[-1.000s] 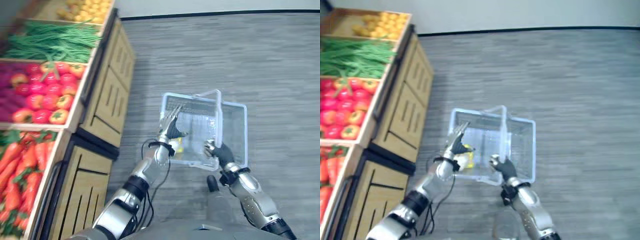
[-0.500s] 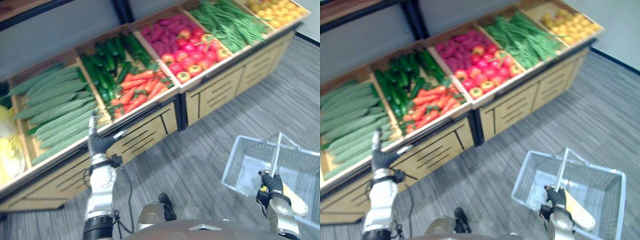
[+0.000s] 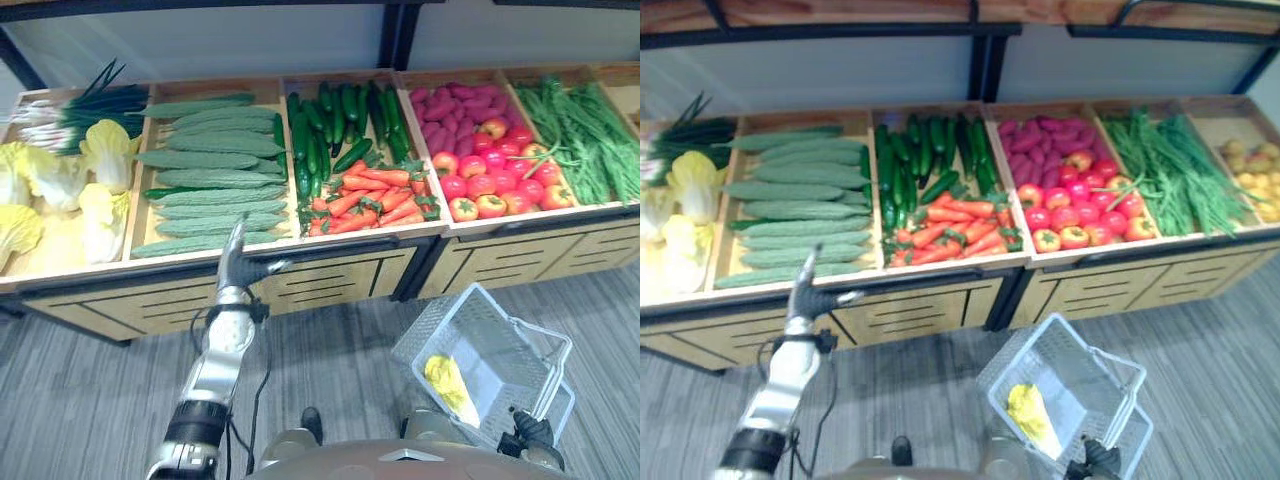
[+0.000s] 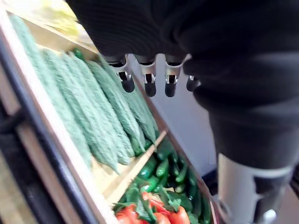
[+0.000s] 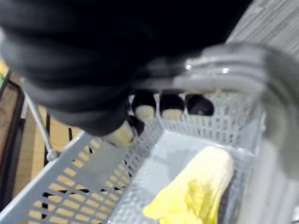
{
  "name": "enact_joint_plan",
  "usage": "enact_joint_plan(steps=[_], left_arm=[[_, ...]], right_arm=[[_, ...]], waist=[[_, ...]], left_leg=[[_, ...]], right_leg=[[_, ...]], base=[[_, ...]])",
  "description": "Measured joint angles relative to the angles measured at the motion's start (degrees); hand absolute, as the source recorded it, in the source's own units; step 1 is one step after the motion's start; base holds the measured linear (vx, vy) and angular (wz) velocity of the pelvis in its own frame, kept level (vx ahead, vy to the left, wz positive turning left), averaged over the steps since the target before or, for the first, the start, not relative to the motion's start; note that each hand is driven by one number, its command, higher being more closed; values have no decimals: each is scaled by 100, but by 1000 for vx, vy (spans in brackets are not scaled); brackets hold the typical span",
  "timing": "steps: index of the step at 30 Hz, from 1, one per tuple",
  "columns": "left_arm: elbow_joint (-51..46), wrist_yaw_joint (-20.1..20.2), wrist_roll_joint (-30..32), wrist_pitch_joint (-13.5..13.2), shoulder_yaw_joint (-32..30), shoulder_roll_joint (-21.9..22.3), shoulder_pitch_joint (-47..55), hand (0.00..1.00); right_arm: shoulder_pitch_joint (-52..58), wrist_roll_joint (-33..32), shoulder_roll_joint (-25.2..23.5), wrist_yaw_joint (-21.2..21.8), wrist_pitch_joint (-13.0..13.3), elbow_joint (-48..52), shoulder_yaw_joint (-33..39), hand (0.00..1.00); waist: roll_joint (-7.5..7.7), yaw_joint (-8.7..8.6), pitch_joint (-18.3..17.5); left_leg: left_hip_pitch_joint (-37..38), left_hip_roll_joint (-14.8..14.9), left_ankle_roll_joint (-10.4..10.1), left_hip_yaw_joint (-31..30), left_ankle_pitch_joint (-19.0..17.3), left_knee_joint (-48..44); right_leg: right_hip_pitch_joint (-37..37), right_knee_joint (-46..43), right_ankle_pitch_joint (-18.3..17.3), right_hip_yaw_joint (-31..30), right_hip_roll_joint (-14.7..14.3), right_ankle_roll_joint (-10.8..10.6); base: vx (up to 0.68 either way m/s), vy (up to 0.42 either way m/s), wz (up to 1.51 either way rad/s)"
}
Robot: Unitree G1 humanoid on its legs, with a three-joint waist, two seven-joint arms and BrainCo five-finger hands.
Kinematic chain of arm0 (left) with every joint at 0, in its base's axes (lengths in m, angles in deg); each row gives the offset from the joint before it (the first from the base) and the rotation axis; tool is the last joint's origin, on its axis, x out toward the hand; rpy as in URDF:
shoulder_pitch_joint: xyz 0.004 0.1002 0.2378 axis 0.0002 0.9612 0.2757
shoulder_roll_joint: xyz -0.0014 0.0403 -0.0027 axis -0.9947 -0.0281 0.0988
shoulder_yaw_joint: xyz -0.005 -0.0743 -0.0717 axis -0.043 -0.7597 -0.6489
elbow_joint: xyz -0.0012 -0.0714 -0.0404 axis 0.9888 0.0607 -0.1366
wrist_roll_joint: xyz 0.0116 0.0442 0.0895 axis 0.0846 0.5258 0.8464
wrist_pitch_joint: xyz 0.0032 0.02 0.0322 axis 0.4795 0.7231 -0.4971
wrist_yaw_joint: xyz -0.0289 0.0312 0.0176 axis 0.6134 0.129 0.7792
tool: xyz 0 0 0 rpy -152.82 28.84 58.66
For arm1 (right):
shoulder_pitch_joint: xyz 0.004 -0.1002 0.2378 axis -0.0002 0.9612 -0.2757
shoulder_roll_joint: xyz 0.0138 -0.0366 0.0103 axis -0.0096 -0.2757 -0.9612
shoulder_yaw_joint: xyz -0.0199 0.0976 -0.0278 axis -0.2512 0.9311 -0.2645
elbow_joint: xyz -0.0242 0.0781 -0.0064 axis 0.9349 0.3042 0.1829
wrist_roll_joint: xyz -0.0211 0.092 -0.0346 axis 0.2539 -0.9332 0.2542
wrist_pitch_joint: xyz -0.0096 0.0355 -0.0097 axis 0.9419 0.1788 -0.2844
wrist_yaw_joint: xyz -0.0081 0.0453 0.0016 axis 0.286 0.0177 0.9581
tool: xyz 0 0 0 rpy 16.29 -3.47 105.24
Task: Pick vegetable in the basket
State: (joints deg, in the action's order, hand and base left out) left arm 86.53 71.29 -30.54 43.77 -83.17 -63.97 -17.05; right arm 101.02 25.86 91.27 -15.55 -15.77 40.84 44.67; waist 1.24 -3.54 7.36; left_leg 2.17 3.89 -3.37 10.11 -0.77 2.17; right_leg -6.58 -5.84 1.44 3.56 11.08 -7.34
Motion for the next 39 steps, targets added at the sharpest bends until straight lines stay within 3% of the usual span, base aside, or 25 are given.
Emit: enact_joint_plan(steps=[3, 5, 12, 17, 22, 23, 26, 30, 39], left_arm=[[22, 17, 265, -61, 219, 21, -286, 0], [83, 19, 322, -67, 311, 6, -511, 0], [1040, -26, 845, 55, 673, -396, -1732, 0], [1817, -141, 1206, 243, 732, -534, -2777, 0], [2877, -216, 1205, 460, 721, -647, -3722, 0], [3100, -224, 1204, 489, 701, -661, -3916, 100], [3434, -470, 1206, 578, 473, -669, -4459, 100], [3650, -384, 1453, 710, 263, -677, -4955, 100], [3708, -119, 1878, 837, 294, -454, -5043, 100]], right_arm=[[-151, -15, 146, -9, 0, -46, -30, 100], [-190, 2, 89, 9, 2, -155, -63, 100], [-311, 124, 80, 20, 8, -121, -313, 100], [-551, 110, 79, -76, 16, -44, -326, 100], [-853, 68, 128, -163, 141, 108, -399, 100], [-927, 64, 136, -178, 163, 134, -412, 100], [-1054, 62, 198, -254, 244, 281, -631, 100], [-1070, -84, 184, -266, 334, 507, -973, 100], [-1046, -333, 179, -116, 425, 652, -1217, 100]], waist=[[-362, -37, -3], [-410, -77, -13], [-426, -273, 163], [-467, -503, 653], [-487, -569, 1185], [-484, -571, 1282], [-450, -537, 1545], [-390, -504, 1626], [-351, -438, 1656]], left_leg=[[301, 441, -266, 673, 183, 225], [408, 526, -296, 791, 195, 284], [268, 587, -460, 1657, 75, 274], [-123, 505, -408, 1842, 116, 263], [-381, 456, -383, 2093, 163, 256], [-440, 451, -379, 2113, 172, 255], [-588, 432, -384, 2263, 195, 252], [-738, 439, -400, 2437, 169, 238], [-732, 514, -394, 2731, 151, 145]], right_leg=[[58, -60, -179, 22, -392, 234], [110, -56, -219, 3, -524, 296], [-442, 14, -100, -728, -741, 286], [-801, 269, 194, -936, -703, 245], [-1150, 364, 388, -1164, -712, 241], [-1215, 375, 423, -1201, -713, 246], [-1392, 441, 535, -1305, -713, 227], [-1488, 591, 650, -1380, -705, 212], [-1466, 645, 661, -1343, -687, 195]], base=[[256, -232, -12], [156, -134, -26], [33, -39, -51], [-39, -11, -20], [-11, -18, -22], [-6, -33, -18], [-19, -19, -14], [-19, -16, -10], [30, -11, 1]])
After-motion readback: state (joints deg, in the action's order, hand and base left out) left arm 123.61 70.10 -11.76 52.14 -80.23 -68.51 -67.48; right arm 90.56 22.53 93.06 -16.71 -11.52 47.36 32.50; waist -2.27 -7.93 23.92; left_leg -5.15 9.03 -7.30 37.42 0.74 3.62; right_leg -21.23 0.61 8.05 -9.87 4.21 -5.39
